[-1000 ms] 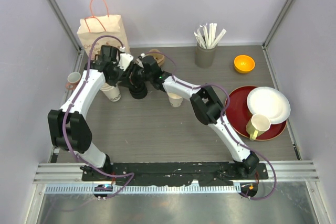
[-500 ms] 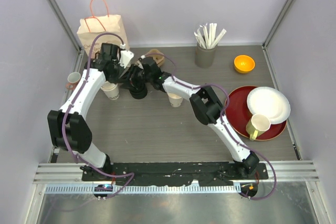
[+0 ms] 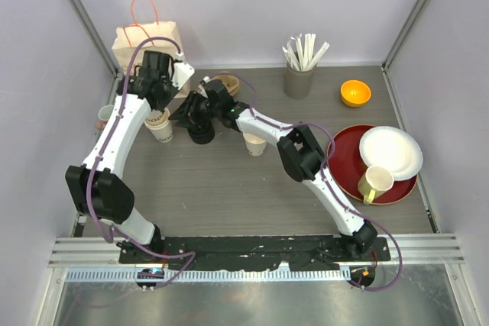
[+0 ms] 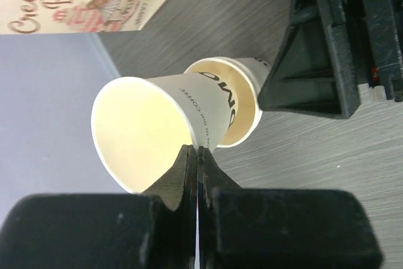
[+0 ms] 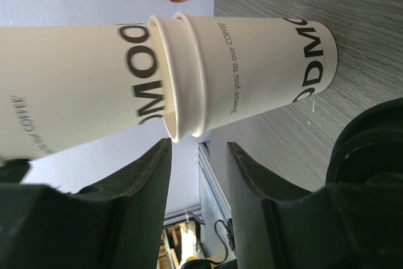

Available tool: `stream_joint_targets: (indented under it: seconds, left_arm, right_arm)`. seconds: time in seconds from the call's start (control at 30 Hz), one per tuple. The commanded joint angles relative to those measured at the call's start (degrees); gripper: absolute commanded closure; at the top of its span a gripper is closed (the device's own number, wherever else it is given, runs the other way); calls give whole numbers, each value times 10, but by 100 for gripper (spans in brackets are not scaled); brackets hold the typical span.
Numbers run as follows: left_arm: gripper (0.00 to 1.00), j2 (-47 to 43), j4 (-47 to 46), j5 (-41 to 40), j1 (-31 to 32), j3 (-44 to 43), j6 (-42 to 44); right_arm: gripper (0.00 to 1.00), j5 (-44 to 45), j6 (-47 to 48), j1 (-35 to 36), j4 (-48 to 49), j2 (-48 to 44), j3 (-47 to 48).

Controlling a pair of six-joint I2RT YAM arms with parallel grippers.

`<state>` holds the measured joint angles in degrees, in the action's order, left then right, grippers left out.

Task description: Pack the takeout coffee

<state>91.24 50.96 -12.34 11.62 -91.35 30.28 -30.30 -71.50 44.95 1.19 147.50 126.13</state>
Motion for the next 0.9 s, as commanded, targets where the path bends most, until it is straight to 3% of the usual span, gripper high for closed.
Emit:
stream_joint_targets:
  seconds: [0.0,0.17,0.37,0.53,0.67,0.77,0.87]
  left_arm:
    - [100,-31,62,-46,1,-61,48]
    - [100,-38,119,-40,2,-103,57]
    - [100,-33,193,18,10,-218,27]
    - [100,-31,275,186,37,-317,46]
    - [100,-34,325,243,68,-309,70]
    - [100,-49,350,278,115,-256,120]
    - [100,-72,328,291,167,-167,149]
  right_arm:
    - [54,12,36,4,3,-34,32]
    - [53,11,43,3,5,-53,26]
    - [52,17,67,-27,5,-120,-16]
    - [48,32,119,-71,3,-222,-95]
    - [46,19,140,-123,0,-313,-215]
    - [46,45,182,-173,-8,-398,-306]
    - [43,94,284,-203,-114,-462,-333]
